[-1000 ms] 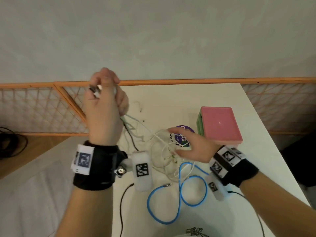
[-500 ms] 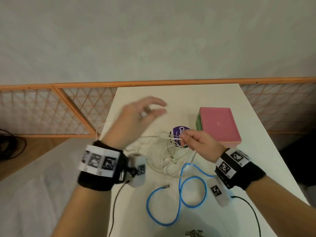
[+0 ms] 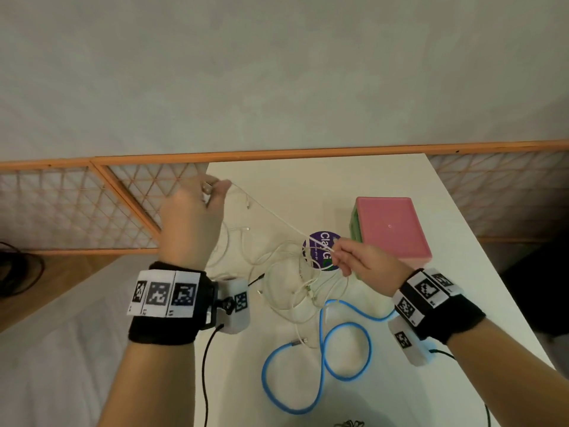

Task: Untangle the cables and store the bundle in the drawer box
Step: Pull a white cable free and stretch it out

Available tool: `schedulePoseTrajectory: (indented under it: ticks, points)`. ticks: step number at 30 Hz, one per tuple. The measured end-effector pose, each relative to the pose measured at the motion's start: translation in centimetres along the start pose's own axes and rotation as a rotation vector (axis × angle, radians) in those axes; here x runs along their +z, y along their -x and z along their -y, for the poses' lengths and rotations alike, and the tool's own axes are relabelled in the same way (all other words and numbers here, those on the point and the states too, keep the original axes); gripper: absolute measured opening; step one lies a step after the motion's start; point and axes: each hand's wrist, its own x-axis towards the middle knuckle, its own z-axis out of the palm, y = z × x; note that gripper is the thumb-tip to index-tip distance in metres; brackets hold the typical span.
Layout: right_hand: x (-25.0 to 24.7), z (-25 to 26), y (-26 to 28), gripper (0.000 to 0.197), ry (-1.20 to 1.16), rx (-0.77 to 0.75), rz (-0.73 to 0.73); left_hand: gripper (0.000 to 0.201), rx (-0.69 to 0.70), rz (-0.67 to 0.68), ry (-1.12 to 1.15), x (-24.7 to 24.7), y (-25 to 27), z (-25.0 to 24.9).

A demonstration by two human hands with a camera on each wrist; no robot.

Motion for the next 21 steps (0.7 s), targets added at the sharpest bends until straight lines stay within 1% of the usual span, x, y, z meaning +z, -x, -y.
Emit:
schedulePoseTrajectory:
  ticks: [1, 2, 3, 4, 5, 6, 7, 8, 10, 12, 13, 14, 15, 16, 18, 19, 20, 21]
  points:
    - [0.1, 0.1, -0.1, 0.023, 0.041, 0.001, -0.003, 0.04, 0.042, 0.124, -0.042, 0.2, 0.3, -0.4]
    - [0.2, 0.3, -0.3, 0.025, 0.073, -0.014, -0.019, 0.053, 0.119, 0.276, -0.064, 0.5, 0.9, -1.2]
    - [0.2, 0.8, -0.5, 0.028, 0.104, -0.041, -0.039, 0.061, 0.193, 0.427, -0.065, 1.3, 1.7, -2.1]
    - [0.1, 1.5, -0.8, 0.028, 0.131, -0.078, -0.057, 0.062, 0.247, 0.564, -0.052, 2.1, 2.6, -3.2]
    - [-0.1, 2.3, -1.0, 0.025, 0.144, -0.118, -0.07, 0.056, 0.286, 0.667, -0.066, 3.3, 3.4, -3.8]
    - [-0.3, 2.9, -1.2, 0.02, 0.148, -0.156, -0.084, 0.046, 0.309, 0.718, -0.106, 4.4, 3.9, -4.1]
    - [-0.6, 3.5, -1.2, 0.019, 0.152, -0.188, -0.1, 0.038, 0.312, 0.719, -0.148, 5.2, 4.2, -4.0]
    - [-0.9, 4.0, -1.2, 0.019, 0.154, -0.212, -0.115, 0.036, 0.315, 0.682, -0.151, 5.7, 4.3, -3.8]
    - [-1.3, 4.0, -1.0, 0.017, 0.154, -0.212, -0.126, 0.034, 0.366, 0.542, -0.089, 5.8, 3.8, -3.1]
    - [-1.4, 3.0, -0.5, 0.017, 0.22, -0.14, -0.108, 0.028, 0.414, 0.331, -0.011, 4.4, 3.0, -2.9]
    - [-1.2, 2.1, -0.1, 0.018, 0.261, -0.081, -0.088, 0.027, 0.409, 0.209, -0.011, 3.5, 2.4, -2.7]
    - [-0.9, 1.1, 0.3, 0.02, 0.288, -0.017, -0.065, 0.028, 0.379, 0.108, -0.031, 2.5, 1.7, -2.4]
    - [-0.5, 0.1, 0.8, 0.021, 0.3, 0.035, -0.046, 0.03, 0.337, 0.053, -0.051, 1.6, 0.9, -1.9]
    - [-0.1, -0.8, 1.2, 0.022, 0.301, 0.065, -0.034, 0.031, 0.292, 0.04, -0.07, 0.8, 0.3, -1.3]
    - [0.5, -1.5, 1.6, 0.021, 0.301, 0.082, -0.031, 0.031, 0.216, 0.084, -0.133, 0.1, -0.3, -0.6]
    - [0.7, -1.4, 1.4, 0.02, 0.307, 0.076, -0.035, 0.031, 0.203, 0.133, -0.162, 0.1, 0.0, -0.7]
    - [0.7, -1.0, 1.2, 0.02, 0.319, 0.06, -0.039, 0.038, 0.229, 0.204, -0.166, 0.4, 0.5, -1.2]
    - [0.8, -0.3, 0.7, 0.02, 0.34, 0.039, -0.04, 0.048, 0.28, 0.311, -0.148, 1.0, 1.2, -2.0]
